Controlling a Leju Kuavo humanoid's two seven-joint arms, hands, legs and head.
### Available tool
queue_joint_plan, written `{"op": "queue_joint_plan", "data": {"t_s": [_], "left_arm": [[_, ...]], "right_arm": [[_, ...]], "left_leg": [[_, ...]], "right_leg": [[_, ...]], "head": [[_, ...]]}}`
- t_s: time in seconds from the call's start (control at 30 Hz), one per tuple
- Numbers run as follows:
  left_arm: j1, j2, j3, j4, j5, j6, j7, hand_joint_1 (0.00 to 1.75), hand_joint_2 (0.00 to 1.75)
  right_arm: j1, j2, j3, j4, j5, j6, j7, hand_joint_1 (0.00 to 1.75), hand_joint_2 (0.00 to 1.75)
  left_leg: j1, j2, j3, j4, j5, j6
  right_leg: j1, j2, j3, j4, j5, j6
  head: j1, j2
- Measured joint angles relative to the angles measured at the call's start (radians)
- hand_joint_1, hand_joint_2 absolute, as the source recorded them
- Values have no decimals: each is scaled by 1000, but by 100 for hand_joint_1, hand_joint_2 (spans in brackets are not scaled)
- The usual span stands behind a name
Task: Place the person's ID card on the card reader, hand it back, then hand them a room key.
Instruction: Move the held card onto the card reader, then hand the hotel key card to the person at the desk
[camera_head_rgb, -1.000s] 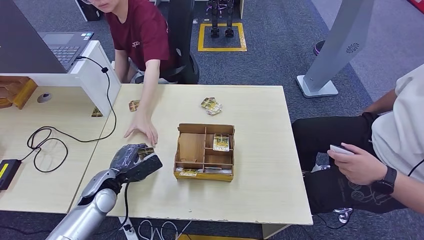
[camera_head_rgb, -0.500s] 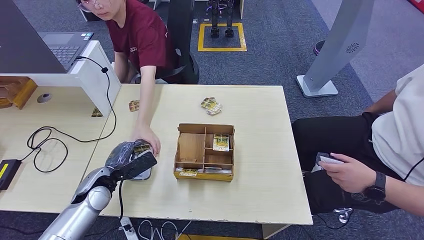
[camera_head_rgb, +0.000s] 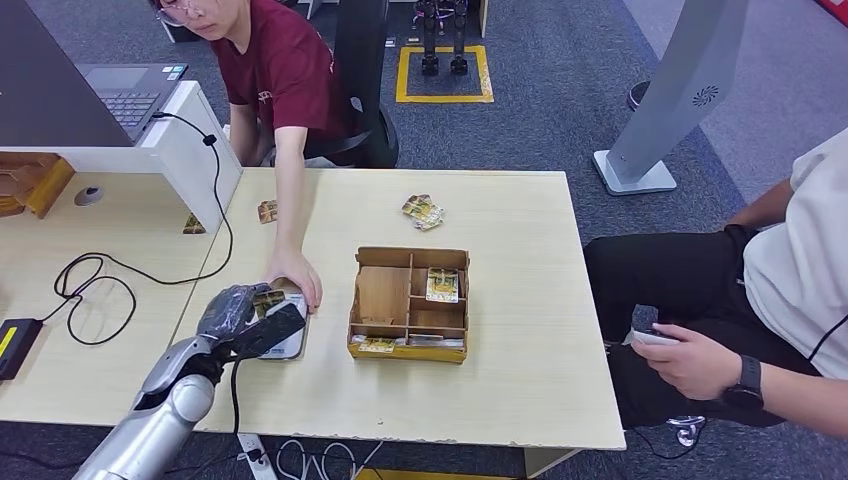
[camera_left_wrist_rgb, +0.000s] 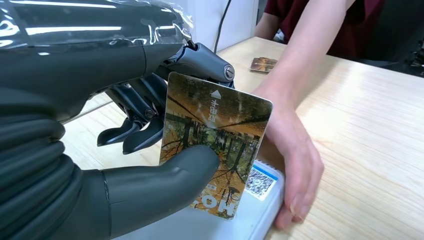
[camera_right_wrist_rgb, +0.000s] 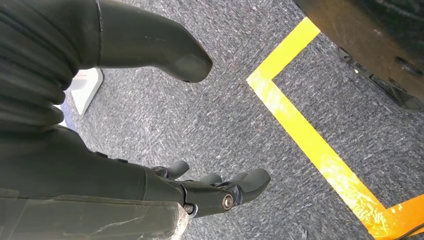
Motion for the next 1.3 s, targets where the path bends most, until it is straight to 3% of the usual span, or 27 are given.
{"op": "queue_joint_plan", "data": {"t_s": [0.7,1.3], "left_arm": [[12,-32,15,95,-66,53,14,175,175],[-11,-117,25,259,-168,131,2,175,175]], "right_arm": [[-4,0,18,4,1,-16,-5,0,175],[-10,0,52,12,1,-37,-48,0,175]], "left_leg": [[0,0,1,0,0,0],[-1,-6,6,-1,2,1]], "right_leg": [[0,-1,2,0,0,0],[0,-8,10,0,0,1]], "head": [[0,0],[0,0]]}}
